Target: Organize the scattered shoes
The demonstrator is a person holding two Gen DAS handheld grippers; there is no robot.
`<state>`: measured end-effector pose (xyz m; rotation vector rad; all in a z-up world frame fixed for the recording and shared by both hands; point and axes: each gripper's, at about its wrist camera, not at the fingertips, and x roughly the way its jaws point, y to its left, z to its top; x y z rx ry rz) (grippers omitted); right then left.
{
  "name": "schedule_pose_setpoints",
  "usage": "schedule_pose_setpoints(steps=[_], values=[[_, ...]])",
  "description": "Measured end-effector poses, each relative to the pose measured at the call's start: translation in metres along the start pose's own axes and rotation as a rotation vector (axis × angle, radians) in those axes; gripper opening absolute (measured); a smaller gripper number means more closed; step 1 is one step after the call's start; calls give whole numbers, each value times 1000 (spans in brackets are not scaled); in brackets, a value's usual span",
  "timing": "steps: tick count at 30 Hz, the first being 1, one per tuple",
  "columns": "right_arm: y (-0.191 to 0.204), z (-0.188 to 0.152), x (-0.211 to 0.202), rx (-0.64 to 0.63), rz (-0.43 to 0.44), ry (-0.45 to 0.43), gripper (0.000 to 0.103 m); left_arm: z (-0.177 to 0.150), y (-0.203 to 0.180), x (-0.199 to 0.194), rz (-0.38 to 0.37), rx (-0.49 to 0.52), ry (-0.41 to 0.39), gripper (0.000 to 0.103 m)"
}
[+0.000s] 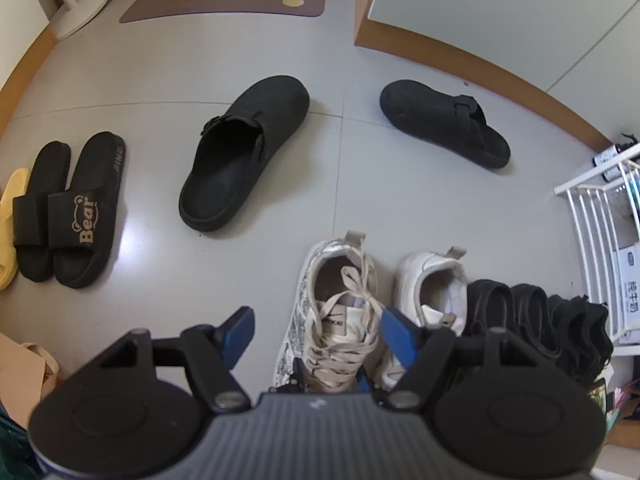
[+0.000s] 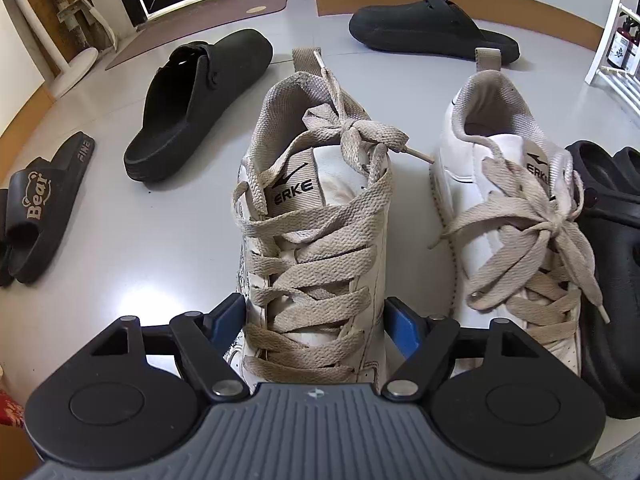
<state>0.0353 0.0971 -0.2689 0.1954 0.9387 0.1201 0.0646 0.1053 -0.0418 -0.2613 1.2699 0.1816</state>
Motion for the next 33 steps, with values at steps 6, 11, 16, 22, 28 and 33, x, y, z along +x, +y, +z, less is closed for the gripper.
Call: schedule_pose_setpoints(steps=[6, 11, 16, 22, 28, 33], values=[[-16, 3, -3, 43, -61, -20, 78, 2, -2, -4, -7, -3, -14, 73], [-22, 3, -4, 36, -72, -31, 78, 2, -6, -3, -10, 7, -8, 73], [-26, 3, -6, 35, -51, -32, 78, 4, -5, -5, -8, -1, -17, 73], [-16, 5, -31, -41, -87, -148, 78, 3, -8, -4, 0, 12, -20, 73], [-21, 9, -24, -28, -47, -90, 64, 3, -19, -5, -6, 27, -24, 73], [-33, 14, -28, 3, -4, -61, 64, 3, -33, -17, -37, 49, -56, 73]])
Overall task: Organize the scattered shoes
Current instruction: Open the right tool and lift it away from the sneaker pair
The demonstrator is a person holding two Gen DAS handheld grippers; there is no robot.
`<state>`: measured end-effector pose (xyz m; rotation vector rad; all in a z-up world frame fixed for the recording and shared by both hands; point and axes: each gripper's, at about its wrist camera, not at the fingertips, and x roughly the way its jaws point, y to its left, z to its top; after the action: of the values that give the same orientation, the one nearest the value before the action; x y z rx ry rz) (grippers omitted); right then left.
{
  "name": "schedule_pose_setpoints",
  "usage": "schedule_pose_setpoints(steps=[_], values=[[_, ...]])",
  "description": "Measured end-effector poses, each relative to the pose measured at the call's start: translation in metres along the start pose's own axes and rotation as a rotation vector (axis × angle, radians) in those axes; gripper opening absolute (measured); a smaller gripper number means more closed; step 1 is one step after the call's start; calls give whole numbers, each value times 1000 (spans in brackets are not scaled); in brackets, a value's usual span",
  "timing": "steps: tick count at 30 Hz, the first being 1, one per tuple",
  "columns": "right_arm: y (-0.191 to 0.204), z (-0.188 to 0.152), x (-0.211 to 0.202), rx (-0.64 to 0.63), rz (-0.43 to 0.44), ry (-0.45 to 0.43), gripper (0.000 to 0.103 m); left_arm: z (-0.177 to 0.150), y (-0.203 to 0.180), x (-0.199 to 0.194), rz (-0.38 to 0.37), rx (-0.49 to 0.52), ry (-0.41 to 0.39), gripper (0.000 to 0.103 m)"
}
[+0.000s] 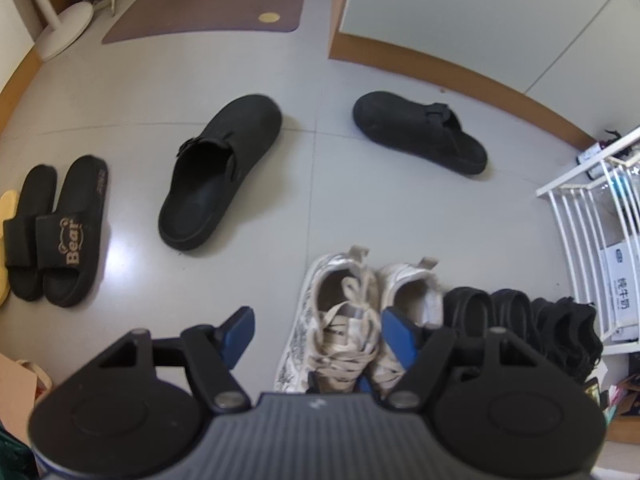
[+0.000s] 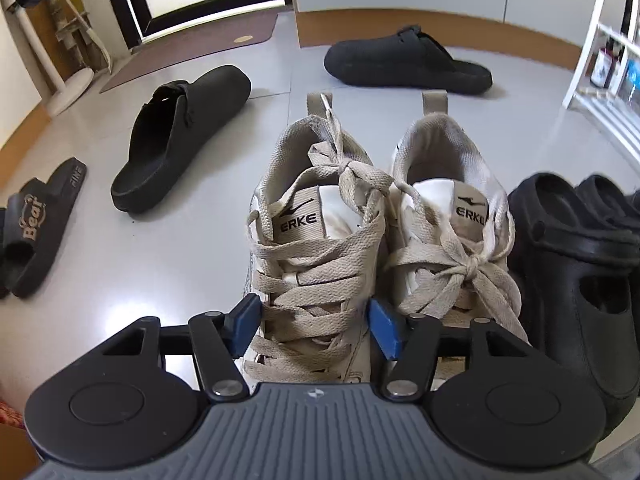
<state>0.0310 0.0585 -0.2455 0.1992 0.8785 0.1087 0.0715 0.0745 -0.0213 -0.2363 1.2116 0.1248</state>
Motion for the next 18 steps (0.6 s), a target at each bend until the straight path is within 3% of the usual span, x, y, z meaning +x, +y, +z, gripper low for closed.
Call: schedule_pose_setpoints(steps=[7, 12, 15, 18], values=[[-20, 18, -27, -16, 31, -68, 65, -3, 0, -26, -39, 0, -57, 73], [-37, 53, -53, -67, 42, -123, 65, -5, 12, -40, -48, -31, -76, 73], [-44, 77, -73, -117, 82, -139, 73, -7, 15, -47, -55, -34, -84, 73], [-53, 104, -92, -179, 129, -132, 73, -7, 17, -57, -63, -57, -108, 73]])
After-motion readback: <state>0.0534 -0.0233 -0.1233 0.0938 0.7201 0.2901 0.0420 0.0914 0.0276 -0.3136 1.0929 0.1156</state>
